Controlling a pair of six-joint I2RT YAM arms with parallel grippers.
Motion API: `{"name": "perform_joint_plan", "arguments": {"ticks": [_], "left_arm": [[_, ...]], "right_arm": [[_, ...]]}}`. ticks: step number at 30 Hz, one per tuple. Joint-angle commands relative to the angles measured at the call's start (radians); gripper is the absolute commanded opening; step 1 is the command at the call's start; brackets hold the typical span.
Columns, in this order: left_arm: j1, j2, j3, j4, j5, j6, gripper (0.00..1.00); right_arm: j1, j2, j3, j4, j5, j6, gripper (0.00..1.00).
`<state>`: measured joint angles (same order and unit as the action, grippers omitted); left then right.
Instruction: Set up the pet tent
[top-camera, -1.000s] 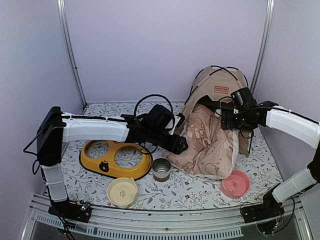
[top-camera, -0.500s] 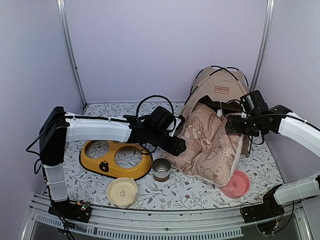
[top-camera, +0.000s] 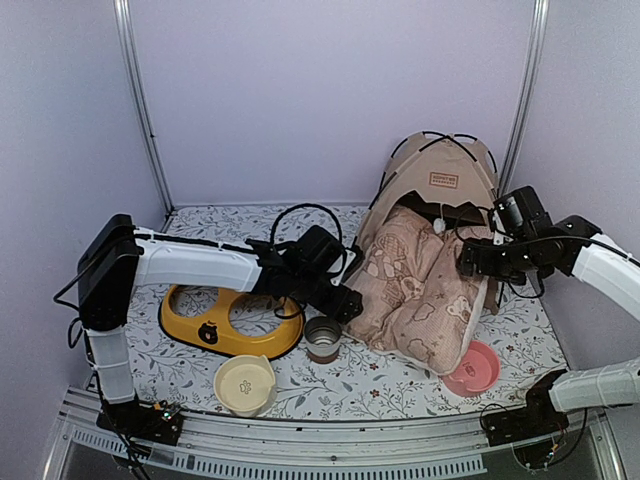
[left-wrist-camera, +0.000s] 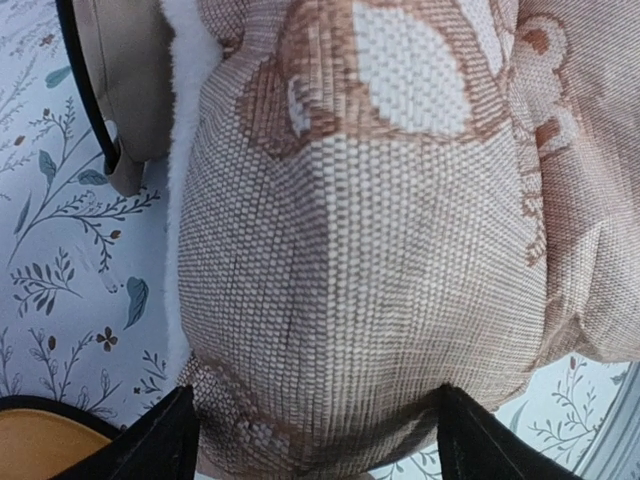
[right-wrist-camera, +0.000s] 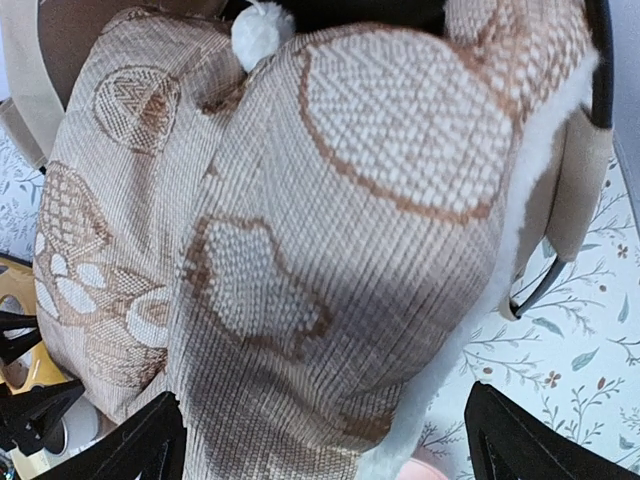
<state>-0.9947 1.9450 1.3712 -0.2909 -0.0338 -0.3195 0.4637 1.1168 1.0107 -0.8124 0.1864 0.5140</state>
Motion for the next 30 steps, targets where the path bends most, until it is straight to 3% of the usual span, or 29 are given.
{"name": "perform_joint_plan", "arguments": {"ticks": [1, 8, 12, 14, 17, 21, 27, 30], "left_arm": [[0.016, -0.030, -0.020, 0.029, 0.038, 0.013, 0.83], [0.020, -0.004, 0.001, 0.054, 0.067, 0.013, 0.80], [0.018, 0.012, 0.030, 0.074, 0.089, 0.010, 0.67], [0.017, 0.063, 0.056, 0.080, 0.112, 0.013, 0.54], [0.011, 0.082, 0.093, 0.079, 0.127, 0.013, 0.28], [0.001, 0.063, 0.134, 0.081, 0.122, 0.021, 0.02], [-0.008, 0.032, 0.234, 0.073, 0.128, 0.033, 0.00], [-0.011, 0.040, 0.310, 0.061, 0.137, 0.036, 0.00]], "right_arm": [[0.021, -0.078, -0.080, -0.030, -0.104, 0.062, 0.99], [0.137, -0.084, -0.212, 0.059, -0.168, 0.186, 0.99], [0.168, -0.045, -0.230, 0.107, -0.155, 0.226, 0.99], [0.167, -0.031, -0.230, 0.136, -0.145, 0.224, 0.98], [0.167, 0.010, -0.184, 0.150, -0.128, 0.206, 0.79], [0.169, 0.081, -0.085, 0.137, -0.092, 0.167, 0.42], [0.167, 0.174, 0.088, 0.089, 0.010, 0.092, 0.07], [0.151, 0.224, 0.148, 0.064, 0.066, 0.049, 0.01]]}}
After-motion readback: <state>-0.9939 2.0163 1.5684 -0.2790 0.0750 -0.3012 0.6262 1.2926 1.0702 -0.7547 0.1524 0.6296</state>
